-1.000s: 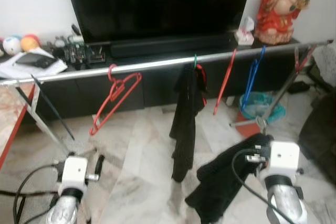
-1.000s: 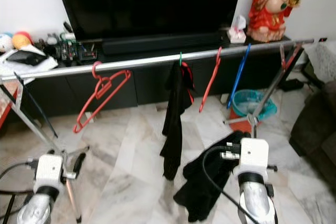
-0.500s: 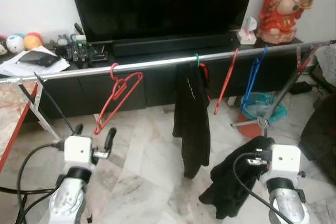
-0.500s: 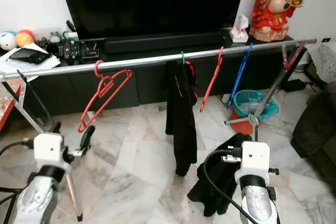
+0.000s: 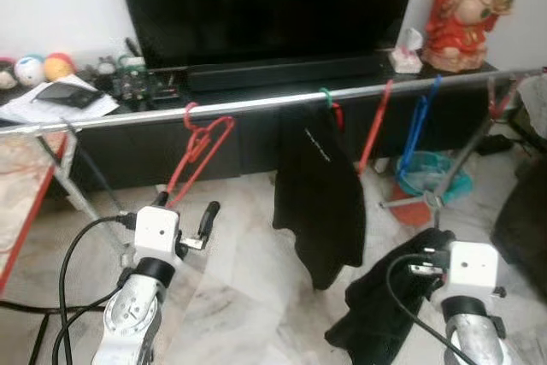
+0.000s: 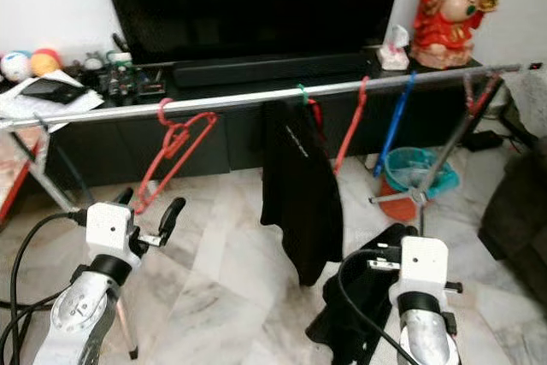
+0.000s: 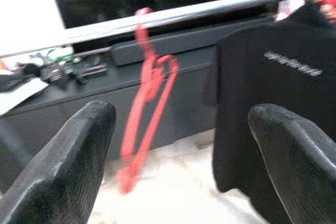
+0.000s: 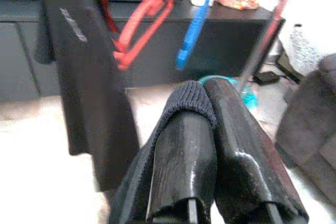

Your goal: Hang hanger

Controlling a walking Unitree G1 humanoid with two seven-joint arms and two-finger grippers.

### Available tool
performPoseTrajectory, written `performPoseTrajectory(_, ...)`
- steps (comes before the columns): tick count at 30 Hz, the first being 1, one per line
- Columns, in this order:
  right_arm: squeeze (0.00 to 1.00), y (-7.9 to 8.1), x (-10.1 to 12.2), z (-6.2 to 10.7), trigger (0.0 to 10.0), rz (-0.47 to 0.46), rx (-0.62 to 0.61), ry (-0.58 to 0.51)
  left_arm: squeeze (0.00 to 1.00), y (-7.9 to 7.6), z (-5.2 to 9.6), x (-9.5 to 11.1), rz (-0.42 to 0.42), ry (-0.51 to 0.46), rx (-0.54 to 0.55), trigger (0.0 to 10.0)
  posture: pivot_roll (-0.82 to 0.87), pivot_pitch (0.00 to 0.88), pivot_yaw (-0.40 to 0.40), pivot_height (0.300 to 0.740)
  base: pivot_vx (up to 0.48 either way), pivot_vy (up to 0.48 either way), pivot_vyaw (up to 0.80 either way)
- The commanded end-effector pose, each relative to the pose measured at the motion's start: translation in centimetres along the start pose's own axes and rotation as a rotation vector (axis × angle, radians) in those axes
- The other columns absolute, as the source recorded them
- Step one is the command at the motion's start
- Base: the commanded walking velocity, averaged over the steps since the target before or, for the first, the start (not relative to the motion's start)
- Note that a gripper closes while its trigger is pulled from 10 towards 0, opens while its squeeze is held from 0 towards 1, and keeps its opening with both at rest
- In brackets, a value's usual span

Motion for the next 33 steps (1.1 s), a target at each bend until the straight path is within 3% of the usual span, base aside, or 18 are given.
performPoseTrajectory(1, 0.00, 0.5, 1.4, -0.1, 10.0, -0.017, 0.016, -0.049, 0.00, 0.2, -0.1, 0.6, 0.012, -0.011, -0.004, 10.0, 0.04, 0.000, 0.014, 0.732, 0.000, 0.386, -0.73)
performPoseTrajectory(8, 0.00, 0.8, 1.5, -0.2, 10.0, -0.013, 0.023, -0.059, 0.00, 0.0, -0.2, 0.6, 0.013, -0.006, -0.014, 10.0, 0.05, 0.000, 0.013, 0.732, 0.000, 0.378, -0.31)
performPoseTrajectory(23, 0.00, 0.5, 0.9, -0.2, 10.0, -0.005, 0.013, -0.041, 0.00, -1.5, -0.5, 1.5, 0.047, -0.018, -0.092, 10.0, 0.05, 0.000, 0.011, 0.732, 0.000, 0.000, 0.00)
performPoseTrajectory(29, 0.00, -1.0, -1.6, 0.3, 10.0, 0.031, -0.025, 0.040, 0.00, -1.6, -0.6, 1.4, 0.052, -0.013, -0.097, 10.0, 0.06, 0.000, 0.011, 0.732, 0.000, 0.000, 0.00)
performPoseTrajectory(31, 0.00, -2.2, -4.1, 1.0, 10.0, 0.056, -0.053, 0.125, 0.00, -1.5, -0.7, 1.5, 0.056, -0.014, -0.092, 10.0, 0.05, 0.000, 0.012, 0.732, 0.000, 0.000, 0.00)
performPoseTrajectory(33, 0.00, -2.7, -5.1, 1.3, 10.0, 0.067, -0.067, 0.158, 0.00, -1.5, -0.7, 1.5, 0.057, -0.014, -0.090, 10.0, 0.05, 0.000, 0.011, 0.732, 0.000, 0.000, 0.00)
Point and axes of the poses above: a point about 5 cm out from each wrist's last joint towards the gripper, its own z axis pointing back from the gripper into the wrist, its own x axis along the axis of the wrist's last joint, y = z × x, the point moved 5 cm from there along -z, pointing out of the wrist towards the gripper, and after that the axes turned 15 degrees about -z, right-handed, at the moved point
